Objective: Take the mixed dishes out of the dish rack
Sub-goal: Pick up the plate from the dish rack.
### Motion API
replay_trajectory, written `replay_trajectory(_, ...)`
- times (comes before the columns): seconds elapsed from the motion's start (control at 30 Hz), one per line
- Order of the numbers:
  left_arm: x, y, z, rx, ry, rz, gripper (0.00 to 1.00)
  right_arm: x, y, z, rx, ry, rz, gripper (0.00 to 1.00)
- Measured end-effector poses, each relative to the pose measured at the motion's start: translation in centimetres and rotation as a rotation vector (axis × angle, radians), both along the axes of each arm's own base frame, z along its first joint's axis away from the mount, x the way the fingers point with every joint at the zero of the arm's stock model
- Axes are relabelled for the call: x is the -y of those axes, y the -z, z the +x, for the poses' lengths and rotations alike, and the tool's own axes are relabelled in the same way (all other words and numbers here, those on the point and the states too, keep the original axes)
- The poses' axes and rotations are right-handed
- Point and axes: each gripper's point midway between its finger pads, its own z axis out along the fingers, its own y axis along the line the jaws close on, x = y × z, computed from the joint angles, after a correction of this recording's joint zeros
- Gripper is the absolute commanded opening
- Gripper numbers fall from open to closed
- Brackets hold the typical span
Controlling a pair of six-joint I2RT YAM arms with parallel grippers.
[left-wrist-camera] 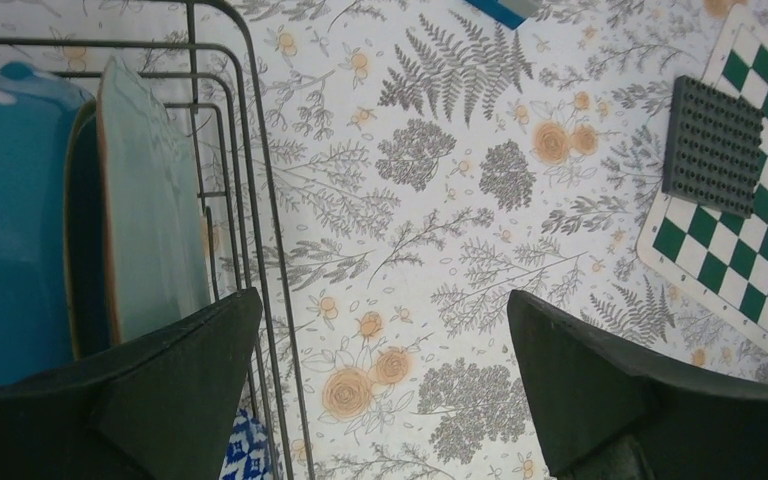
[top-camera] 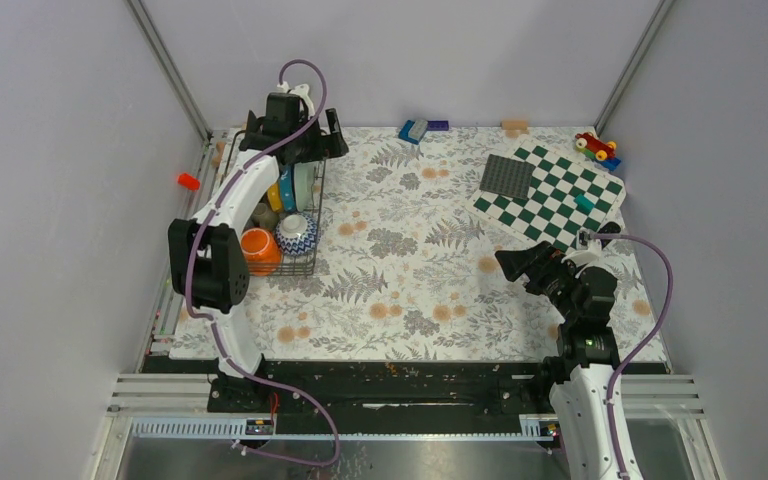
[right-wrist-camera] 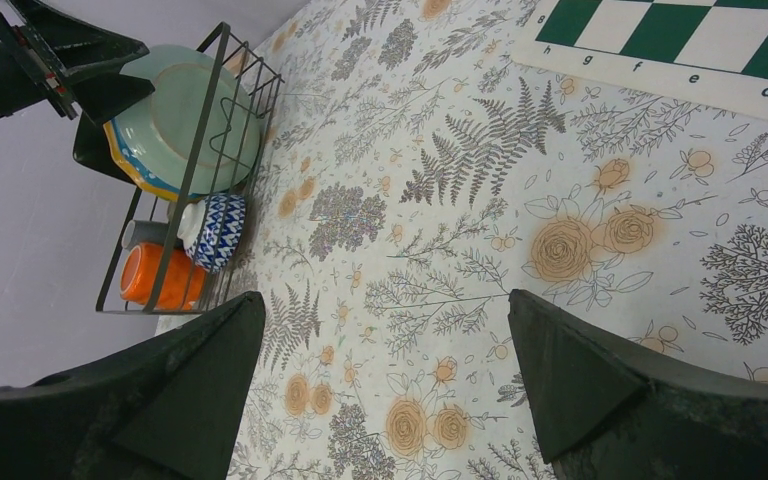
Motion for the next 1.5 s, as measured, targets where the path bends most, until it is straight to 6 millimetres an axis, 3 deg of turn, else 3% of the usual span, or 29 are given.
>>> replay_trajectory(0.27, -0.4, 0.3, -0.9, -0.028, 0.014, 0.034, 0.99, 0.0, 0.0, 0.0, -0.002, 0.0, 0.0, 0.99)
replay_trajectory(0.53, -1.7, -5.3, -2.0, 0.097, -0.026, 0.064, 0.99, 0.0, 0.2, 0.0, -0.01, 0.0, 0.001, 0.99)
replay_trajectory(0.63, -2.2, -5.8, -2.0, 0.112, -0.042, 0.081, 0.99, 0.0, 0.2, 0.1, -0.012, 0.002, 0.001, 0.99)
replay_trajectory(0.87, -2.6, -3.1, -1.5, 0.051, -0.061, 0.115, 0.94, 0.2, 0.7, 0.2, -0.033, 0.01, 0.0, 0.99)
replay_trajectory(1.17, -2.5, 3.1, -0.8, -0.097, -0.058, 0.142, 0.87, 0.3, 1.1, 0.2, -0.046, 0.015, -0.004, 0.99)
replay_trajectory(1.5, -2.3, 5.1, -0.7, -0.148, -0.066, 0.133, 0.77, 0.3, 1.4, 0.0, -0.067, 0.015, -0.005, 0.99)
